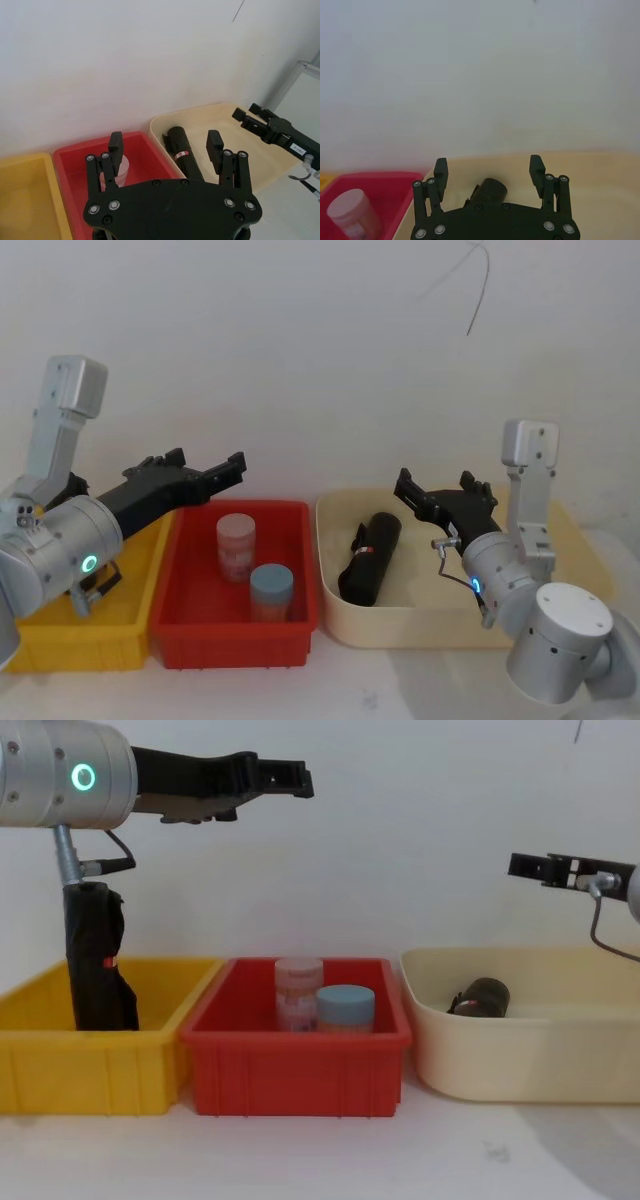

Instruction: Pick up the garbage bag with the one hand and transfer it to the other hand.

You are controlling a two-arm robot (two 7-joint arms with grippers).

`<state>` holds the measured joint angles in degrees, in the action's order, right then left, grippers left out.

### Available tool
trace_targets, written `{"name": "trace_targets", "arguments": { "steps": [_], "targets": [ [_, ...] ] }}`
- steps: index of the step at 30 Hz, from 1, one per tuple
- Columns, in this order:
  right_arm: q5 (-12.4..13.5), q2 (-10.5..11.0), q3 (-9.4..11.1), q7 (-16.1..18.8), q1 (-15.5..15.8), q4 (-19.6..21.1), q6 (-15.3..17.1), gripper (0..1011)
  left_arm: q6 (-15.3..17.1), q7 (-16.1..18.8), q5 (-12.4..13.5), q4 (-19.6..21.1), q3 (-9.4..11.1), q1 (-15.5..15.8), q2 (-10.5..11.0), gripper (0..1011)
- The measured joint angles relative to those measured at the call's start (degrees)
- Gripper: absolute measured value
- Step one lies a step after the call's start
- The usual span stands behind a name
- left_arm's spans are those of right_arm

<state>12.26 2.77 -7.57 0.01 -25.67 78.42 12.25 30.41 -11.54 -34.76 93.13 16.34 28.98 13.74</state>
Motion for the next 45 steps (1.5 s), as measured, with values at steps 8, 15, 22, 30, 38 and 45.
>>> {"name": "trace_targets", "arguments": {
  "steps": [8, 15, 22, 30, 38, 45],
  "targets": [
    [-1.08, 1.86, -1.62, 3.55, 1.17, 2.64, 0.27, 1001, -0.04, 0.18, 0.0, 0.05, -0.11, -0.11, 0.03, 1000],
    [-1.73, 3.83, -3.62, 7.23, 2.22, 4.94, 1.82, 1001, -0.08, 0.27, 0.0, 0.09, -0.16, -0.15, 0.05, 1000],
    [-2.18, 5.94, -6.25, 11.17, 2.97, 7.0, 3.9, 1001, -0.09, 0.32, 0.01, 0.1, -0.21, -0.19, 0.05, 1000],
    [-2.61, 7.87, -10.16, 15.7, 3.13, 8.64, 6.63, 1001, -0.1, 0.36, 0.01, 0.1, -0.24, -0.22, 0.05, 1000],
    [-3.29, 8.81, -14.46, 19.71, 2.0, 8.88, 8.73, 1001, -0.1, 0.38, 0.01, 0.09, -0.23, -0.22, 0.05, 1000],
    [-3.9, 8.9, -17.79, 22.4, 0.44, 8.45, 10.05, 1001, -0.09, 0.38, 0.01, 0.09, -0.23, -0.22, 0.05, 1000]
  ]
}}
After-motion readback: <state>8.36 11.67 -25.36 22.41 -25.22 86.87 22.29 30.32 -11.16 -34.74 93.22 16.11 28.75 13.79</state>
